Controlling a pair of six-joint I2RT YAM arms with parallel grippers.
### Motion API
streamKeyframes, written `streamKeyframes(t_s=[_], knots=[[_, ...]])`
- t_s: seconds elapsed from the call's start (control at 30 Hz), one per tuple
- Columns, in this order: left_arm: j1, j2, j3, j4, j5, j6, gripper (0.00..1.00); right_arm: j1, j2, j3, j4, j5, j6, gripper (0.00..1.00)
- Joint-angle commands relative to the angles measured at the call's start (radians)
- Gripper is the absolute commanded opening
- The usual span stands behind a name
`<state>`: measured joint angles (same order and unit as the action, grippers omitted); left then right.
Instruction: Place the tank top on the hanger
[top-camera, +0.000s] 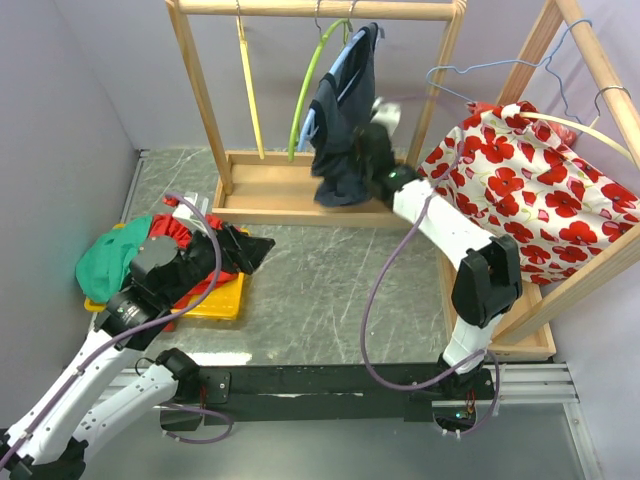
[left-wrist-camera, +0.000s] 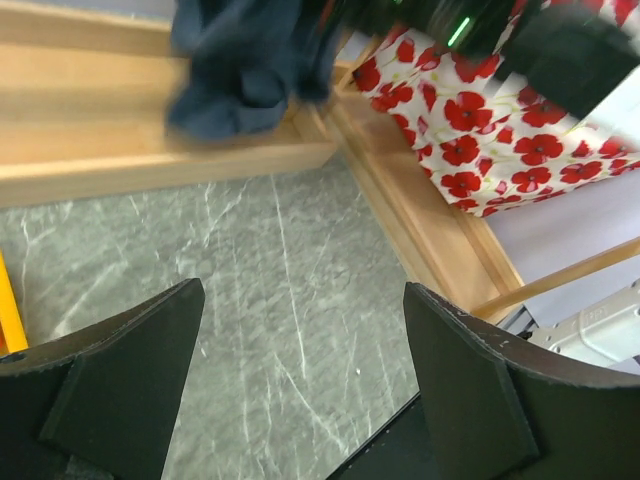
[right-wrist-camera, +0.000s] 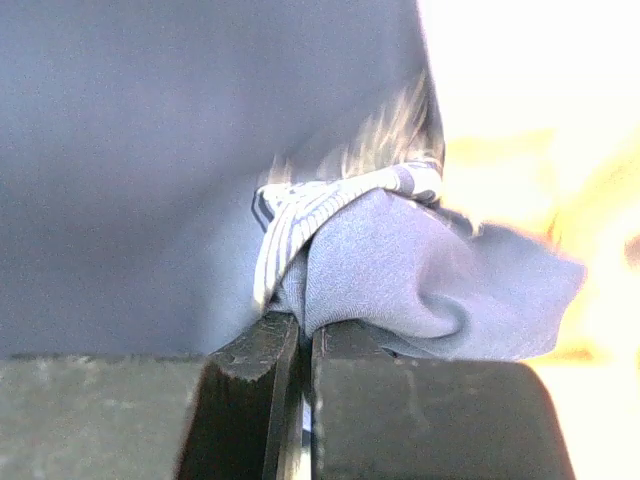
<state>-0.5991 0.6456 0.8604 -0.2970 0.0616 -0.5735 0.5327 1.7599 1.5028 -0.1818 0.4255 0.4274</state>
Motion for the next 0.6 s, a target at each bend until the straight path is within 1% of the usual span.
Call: streamKeyframes(t_s=[0.0,0.03,0.1,0.17,0.23,0.27,0.33,0.37,0.43,0.47,0.5,0.57], knots=[[-0.002,-0.003,-0.029,0.036,-0.016,-0.038,0.86,-0.080,0.055,0.201,-0.011,0.039,-0.075,0.00],[-0.002,-0.001,-0.034,0.038,-0.014,-0.042,0.86,-0.086,0.073,0.239,-0.018,0.020,-0.075,0.00],[-0.002,0.000,-0.041,0.039,-0.011,-0.049,0.87,-0.097,0.122,0.258,-0.042,0.001,-0.061,0.00],[-0.002,0.003,-0.049,0.044,-0.013,-0.057,0.87,-0.097,0.144,0.214,-0.012,-0.048,-0.047,0.00],[-0.002,0.009,-0.060,0.055,-0.009,-0.063,0.87,-0.097,0.145,0.134,0.013,-0.082,-0.030,0.06],[-0.002,0.018,-0.064,0.059,-0.008,-0.069,0.87,-0.096,0.142,0.107,0.042,-0.120,-0.015,0.22],[-0.002,0.029,-0.075,0.065,-0.006,-0.078,0.89,-0.094,0.132,0.048,0.059,-0.145,0.000,0.41],[-0.002,0.040,-0.081,0.068,-0.009,-0.089,0.90,-0.091,0.124,0.034,0.061,-0.166,-0.001,0.55],[-0.002,0.052,-0.096,0.070,-0.017,-0.103,0.94,-0.074,0.080,-0.015,0.056,-0.160,0.005,0.63],[-0.002,0.060,-0.100,0.067,-0.029,-0.117,0.94,-0.066,0.057,-0.041,0.061,-0.160,0.010,0.70],[-0.002,0.065,-0.112,0.064,-0.051,-0.123,0.96,-0.054,0.029,-0.073,0.073,-0.165,0.013,0.73],[-0.002,0.077,-0.123,0.065,-0.059,-0.147,0.99,-0.018,-0.054,-0.166,0.082,-0.162,0.039,0.75]])
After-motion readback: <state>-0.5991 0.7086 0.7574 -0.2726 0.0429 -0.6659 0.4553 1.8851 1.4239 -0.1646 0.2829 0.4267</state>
